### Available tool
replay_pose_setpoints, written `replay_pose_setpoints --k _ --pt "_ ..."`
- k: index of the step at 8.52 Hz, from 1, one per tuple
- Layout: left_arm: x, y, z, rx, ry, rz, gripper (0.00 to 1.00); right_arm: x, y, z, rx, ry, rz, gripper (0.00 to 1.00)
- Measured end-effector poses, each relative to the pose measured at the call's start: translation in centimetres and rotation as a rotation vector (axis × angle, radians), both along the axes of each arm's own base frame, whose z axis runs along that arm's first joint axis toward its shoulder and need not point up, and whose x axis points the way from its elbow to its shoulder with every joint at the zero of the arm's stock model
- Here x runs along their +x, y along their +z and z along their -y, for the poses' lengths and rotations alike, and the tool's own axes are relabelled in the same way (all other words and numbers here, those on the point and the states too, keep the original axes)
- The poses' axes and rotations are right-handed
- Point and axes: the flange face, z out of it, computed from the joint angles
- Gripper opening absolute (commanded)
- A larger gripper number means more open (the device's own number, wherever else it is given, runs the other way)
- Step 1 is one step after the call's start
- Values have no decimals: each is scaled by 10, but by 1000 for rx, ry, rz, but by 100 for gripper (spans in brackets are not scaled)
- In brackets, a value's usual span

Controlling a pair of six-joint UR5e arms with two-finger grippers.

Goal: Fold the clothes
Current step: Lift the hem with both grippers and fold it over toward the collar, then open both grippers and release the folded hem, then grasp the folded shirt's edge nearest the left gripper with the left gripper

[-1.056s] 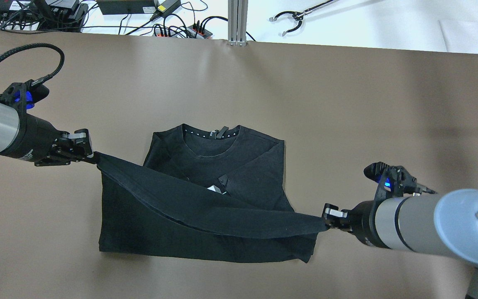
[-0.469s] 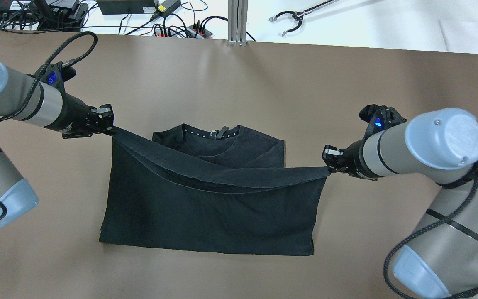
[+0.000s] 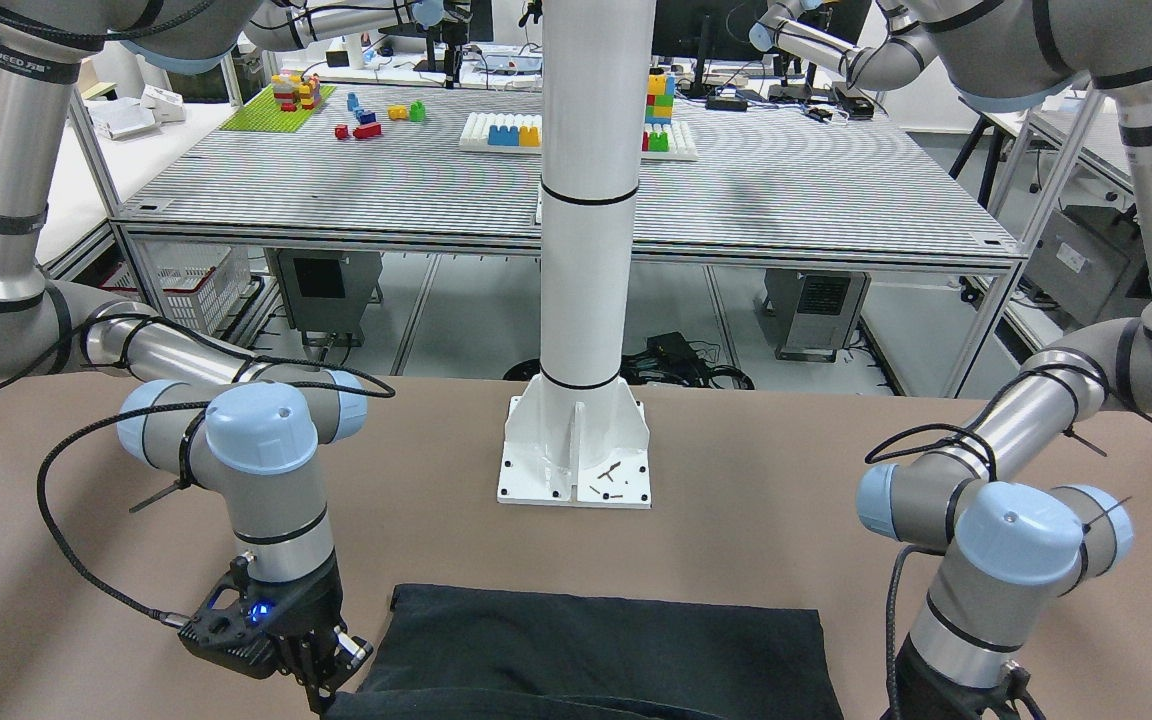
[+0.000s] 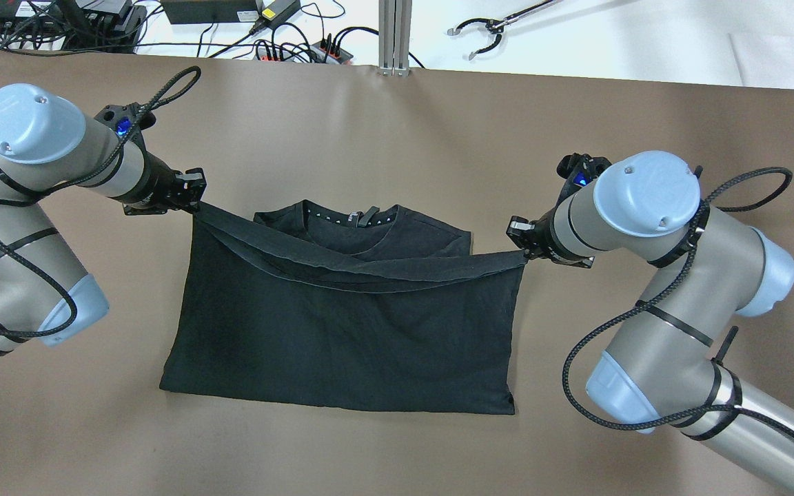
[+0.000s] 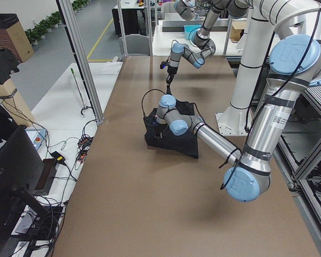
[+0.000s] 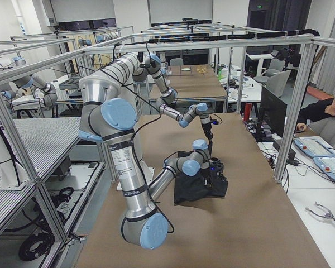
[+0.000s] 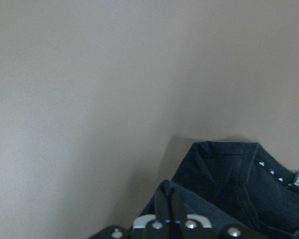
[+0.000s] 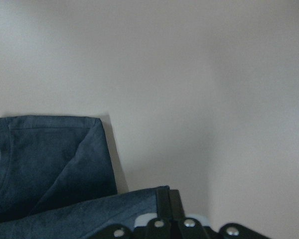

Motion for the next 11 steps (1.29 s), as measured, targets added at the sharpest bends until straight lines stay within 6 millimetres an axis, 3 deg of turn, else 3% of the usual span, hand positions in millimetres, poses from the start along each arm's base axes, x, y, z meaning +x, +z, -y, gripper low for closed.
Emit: replay_pose_setpoints --k 2,6,8,11 --pt "0 4 3 61 40 24 95 -15 13 16 60 -30 -13 94" --pt "-39 -3 -19 142 179 -44 95 3 -8 14 152 -98 30 94" --pt "-34 22 -60 176 253 -67 95 4 -13 7 163 -109 43 94" --pt "9 74 -128 194 357 -51 95 3 -11 3 163 -115 41 94"
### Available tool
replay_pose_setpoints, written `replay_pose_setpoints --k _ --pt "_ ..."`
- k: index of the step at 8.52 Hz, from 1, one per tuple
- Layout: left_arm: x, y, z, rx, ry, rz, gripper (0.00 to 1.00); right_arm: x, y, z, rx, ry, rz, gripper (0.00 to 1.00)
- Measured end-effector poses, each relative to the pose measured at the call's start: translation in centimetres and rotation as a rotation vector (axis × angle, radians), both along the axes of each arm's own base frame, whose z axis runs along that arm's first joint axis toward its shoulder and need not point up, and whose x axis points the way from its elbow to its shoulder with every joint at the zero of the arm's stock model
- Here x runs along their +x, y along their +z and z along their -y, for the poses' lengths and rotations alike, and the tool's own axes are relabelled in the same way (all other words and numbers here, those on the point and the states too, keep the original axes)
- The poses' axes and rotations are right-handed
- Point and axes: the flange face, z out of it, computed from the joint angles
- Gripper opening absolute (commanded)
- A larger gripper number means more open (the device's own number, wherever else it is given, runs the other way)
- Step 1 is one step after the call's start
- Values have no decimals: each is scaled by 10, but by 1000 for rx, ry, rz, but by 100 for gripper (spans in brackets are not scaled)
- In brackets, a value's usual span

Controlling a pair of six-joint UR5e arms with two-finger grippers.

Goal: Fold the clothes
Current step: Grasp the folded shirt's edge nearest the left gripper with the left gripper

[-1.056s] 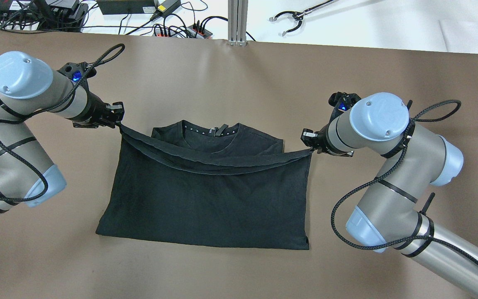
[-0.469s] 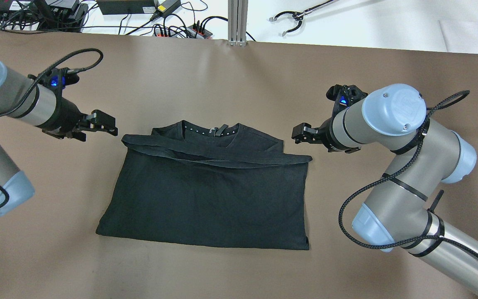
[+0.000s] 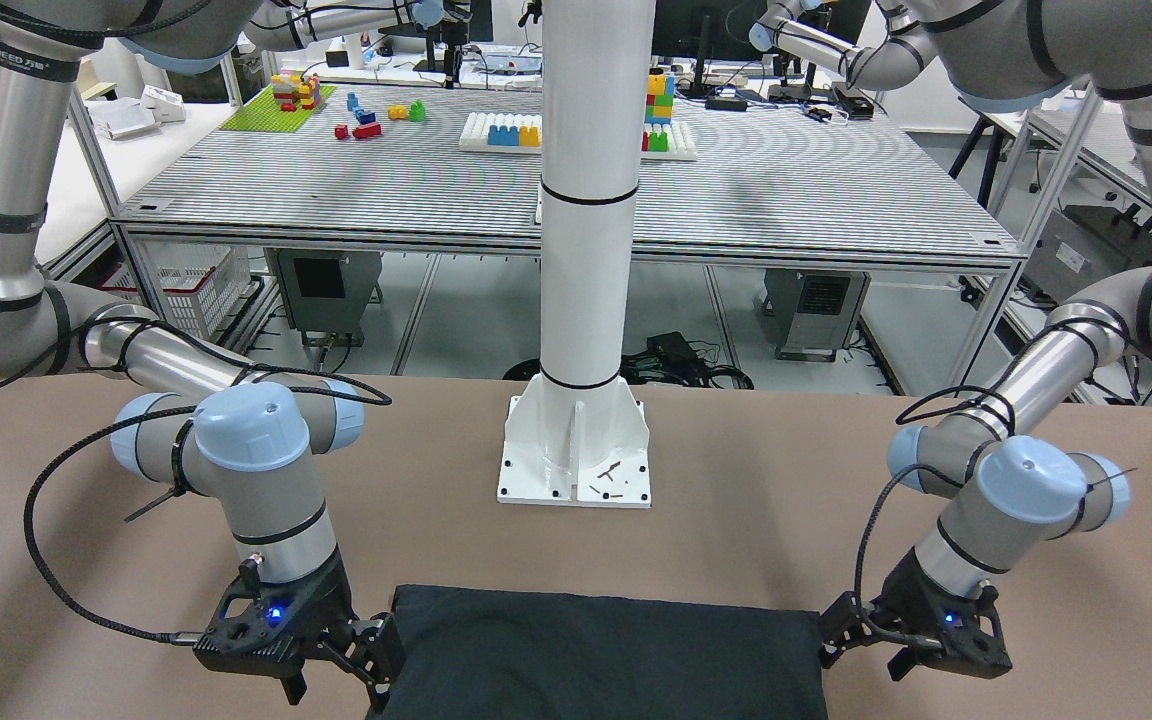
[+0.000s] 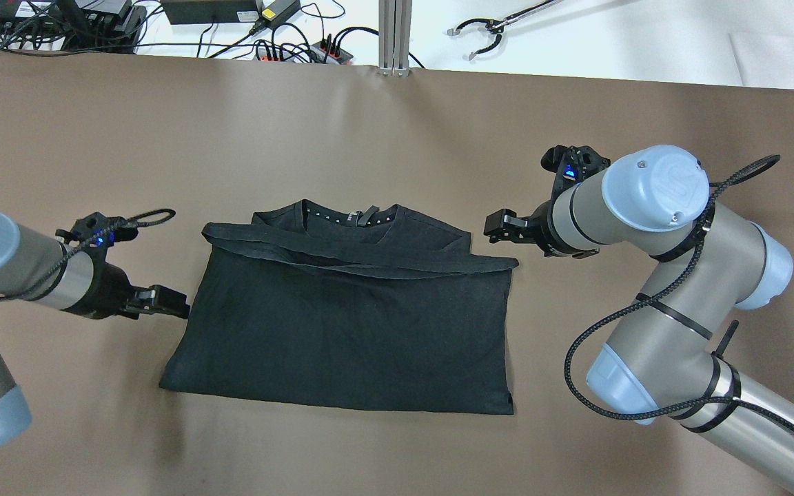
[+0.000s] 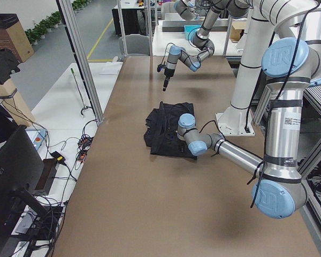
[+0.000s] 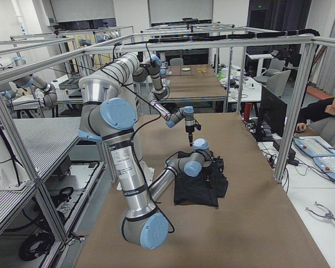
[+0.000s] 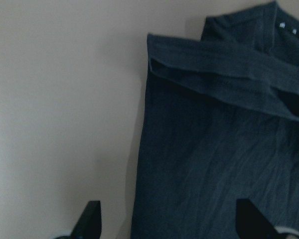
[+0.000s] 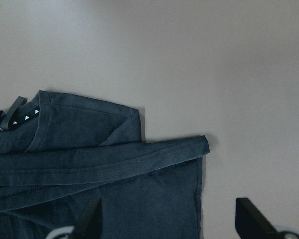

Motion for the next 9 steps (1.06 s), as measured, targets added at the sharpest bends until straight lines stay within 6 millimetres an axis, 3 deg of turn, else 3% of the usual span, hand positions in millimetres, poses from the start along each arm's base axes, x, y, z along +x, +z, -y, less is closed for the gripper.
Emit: replay_pose_setpoints --k 3,4,5,8,9 --pt "42 22 -37 -11 58 38 93 0 3 -1 2 -4 -5 94" --pt "51 27 -44 -11 67 48 87 0 3 -1 4 -5 -7 94" --pt "60 33 -50 -6 73 58 70 0 4 -1 5 -6 -9 94" --pt "74 46 -57 -1 71 48 2 0 5 -1 5 -5 -12 94" --pt "76 46 -58 -3 67 37 0 0 5 -1 6 -4 -13 94"
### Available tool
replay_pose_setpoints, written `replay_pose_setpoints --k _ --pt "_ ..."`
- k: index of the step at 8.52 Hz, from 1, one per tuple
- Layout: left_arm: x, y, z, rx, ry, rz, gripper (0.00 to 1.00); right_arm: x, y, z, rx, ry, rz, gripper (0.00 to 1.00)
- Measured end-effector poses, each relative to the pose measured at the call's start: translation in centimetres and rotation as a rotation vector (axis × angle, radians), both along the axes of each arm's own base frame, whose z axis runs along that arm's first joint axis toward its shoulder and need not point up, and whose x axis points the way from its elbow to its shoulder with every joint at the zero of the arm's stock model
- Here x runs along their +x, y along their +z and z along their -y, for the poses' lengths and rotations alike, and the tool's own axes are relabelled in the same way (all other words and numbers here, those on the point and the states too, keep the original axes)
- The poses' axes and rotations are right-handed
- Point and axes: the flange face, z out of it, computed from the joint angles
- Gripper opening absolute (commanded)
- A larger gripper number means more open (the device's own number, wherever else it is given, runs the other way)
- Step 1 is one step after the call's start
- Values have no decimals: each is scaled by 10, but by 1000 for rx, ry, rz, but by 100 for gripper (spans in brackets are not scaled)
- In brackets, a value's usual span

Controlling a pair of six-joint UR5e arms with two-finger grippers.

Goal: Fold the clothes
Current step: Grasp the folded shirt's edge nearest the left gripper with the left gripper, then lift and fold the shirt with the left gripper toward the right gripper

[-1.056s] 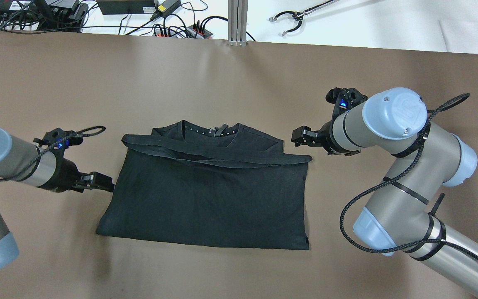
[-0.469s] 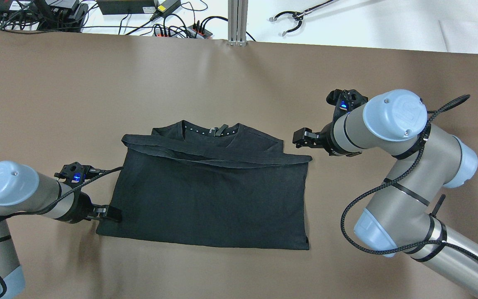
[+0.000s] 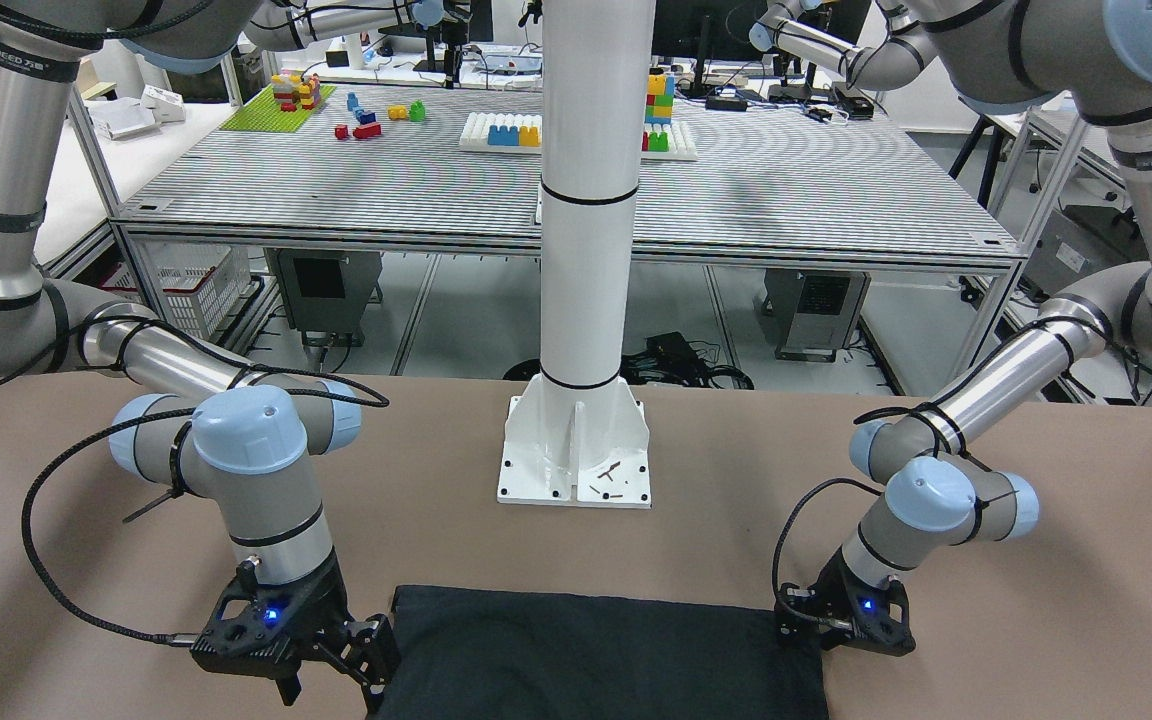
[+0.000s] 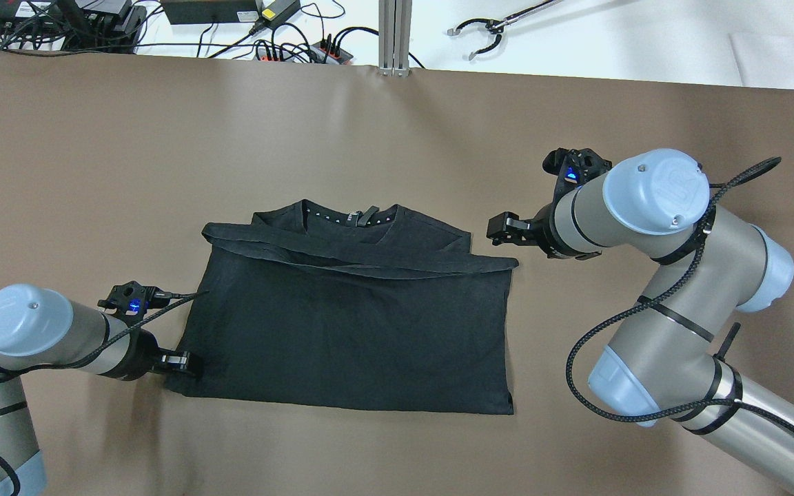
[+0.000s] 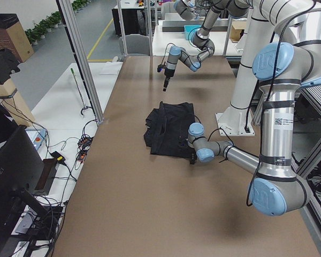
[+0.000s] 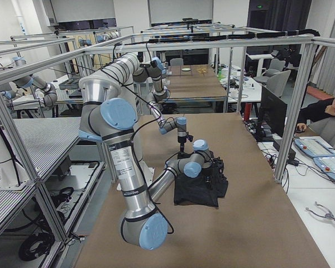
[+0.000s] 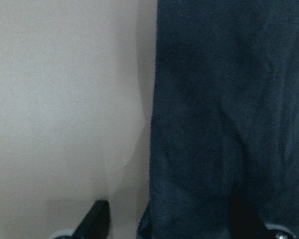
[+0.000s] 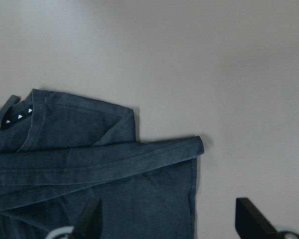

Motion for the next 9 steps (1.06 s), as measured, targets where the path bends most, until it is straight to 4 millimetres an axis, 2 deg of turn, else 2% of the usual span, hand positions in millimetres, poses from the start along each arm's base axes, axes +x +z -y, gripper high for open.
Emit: replay_pose_setpoints --k 4,6,7,8,9 --pt "-11 -11 -4 4 -13 -32 0 0 -1 0 2 2 2 94" --pt "-26 -11 11 12 -46 -28 0 0 -1 0 2 2 1 94" --pt "-35 -8 29 20 -76 -19 0 0 0 1 1 1 0 94" --pt "-41 -8 61 39 -113 -7 0 -1 1 1 0 1 -1 94" --pt "-42 -15 103 54 -153 9 0 -1 2 1 -2 -1 -2 94"
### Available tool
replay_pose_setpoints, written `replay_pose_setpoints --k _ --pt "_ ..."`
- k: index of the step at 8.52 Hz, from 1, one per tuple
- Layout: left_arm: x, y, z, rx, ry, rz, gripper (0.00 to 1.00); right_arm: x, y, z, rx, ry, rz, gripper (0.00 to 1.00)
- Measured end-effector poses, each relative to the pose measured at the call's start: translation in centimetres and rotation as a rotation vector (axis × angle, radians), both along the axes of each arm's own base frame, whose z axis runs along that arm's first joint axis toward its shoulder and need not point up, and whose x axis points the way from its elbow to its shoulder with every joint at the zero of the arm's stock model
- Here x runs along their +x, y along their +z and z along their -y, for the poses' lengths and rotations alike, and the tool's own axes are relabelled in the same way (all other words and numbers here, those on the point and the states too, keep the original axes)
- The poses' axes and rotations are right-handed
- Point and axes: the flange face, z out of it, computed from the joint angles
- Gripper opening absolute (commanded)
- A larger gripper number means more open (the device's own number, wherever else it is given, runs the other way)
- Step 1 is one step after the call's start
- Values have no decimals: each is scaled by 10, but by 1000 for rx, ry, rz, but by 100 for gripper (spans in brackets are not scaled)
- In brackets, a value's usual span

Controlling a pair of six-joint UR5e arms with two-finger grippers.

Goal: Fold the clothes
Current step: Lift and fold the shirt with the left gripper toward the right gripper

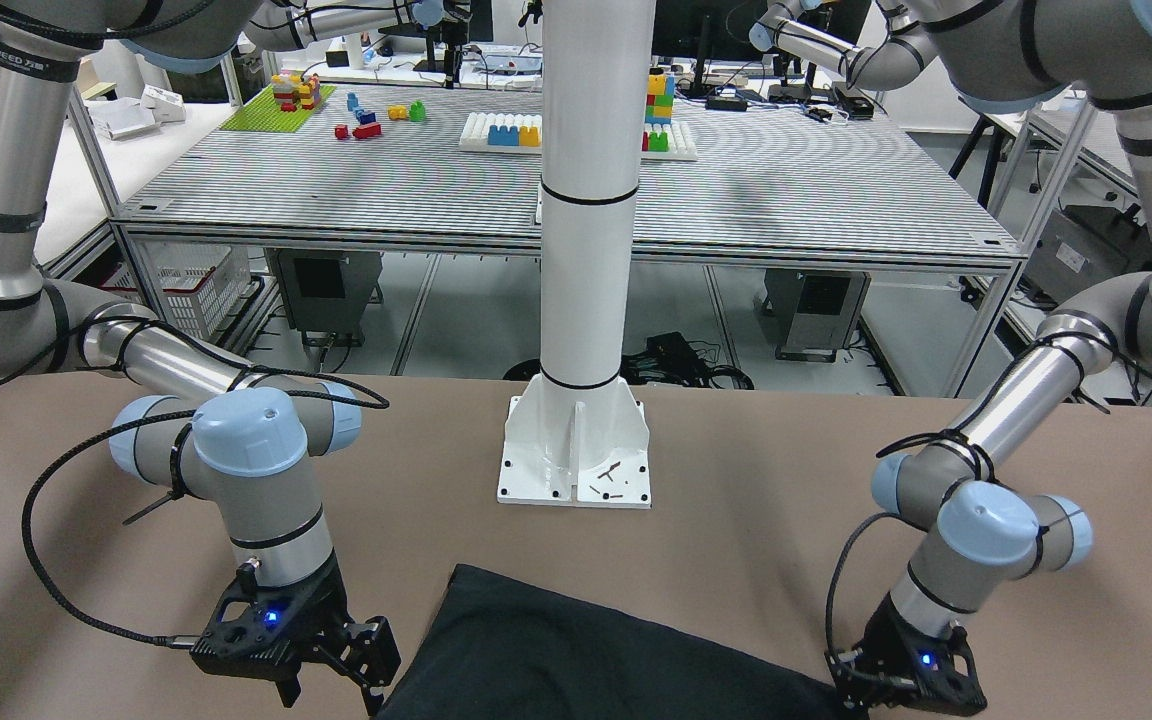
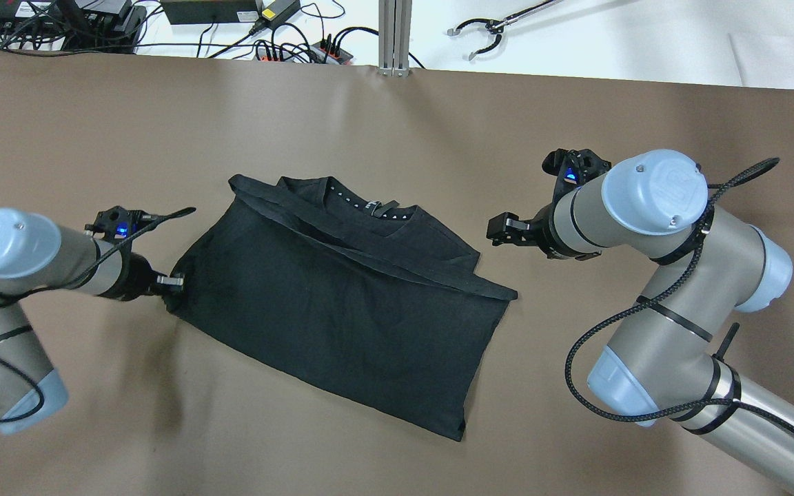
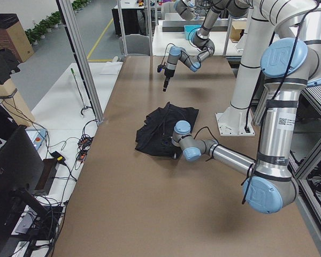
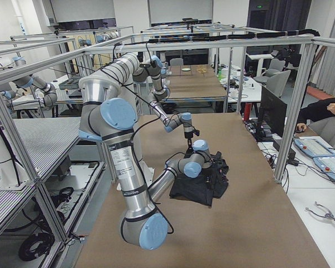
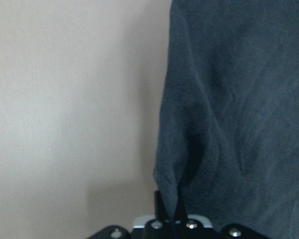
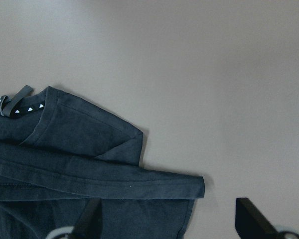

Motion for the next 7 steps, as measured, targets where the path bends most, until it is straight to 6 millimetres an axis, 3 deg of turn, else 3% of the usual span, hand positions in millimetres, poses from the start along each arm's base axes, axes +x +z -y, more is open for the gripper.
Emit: replay_pose_setpoints --k 2,4,5,6,7 --pt "22 -45 107 -4 -82 39 0 -2 0 -2 -1 -5 1 94" --pt "79 -121 221 -16 -175 105 0 -4 -1 -3 0 -8 3 94" --pt "107 -162 262 -20 -222 142 0 -4 -2 -3 1 -8 3 94" --pt "123 -190 284 -16 -250 156 0 -6 -1 -3 0 -10 3 94" --pt "130 -204 294 -9 -264 160 0 -7 -1 -4 1 -12 2 94"
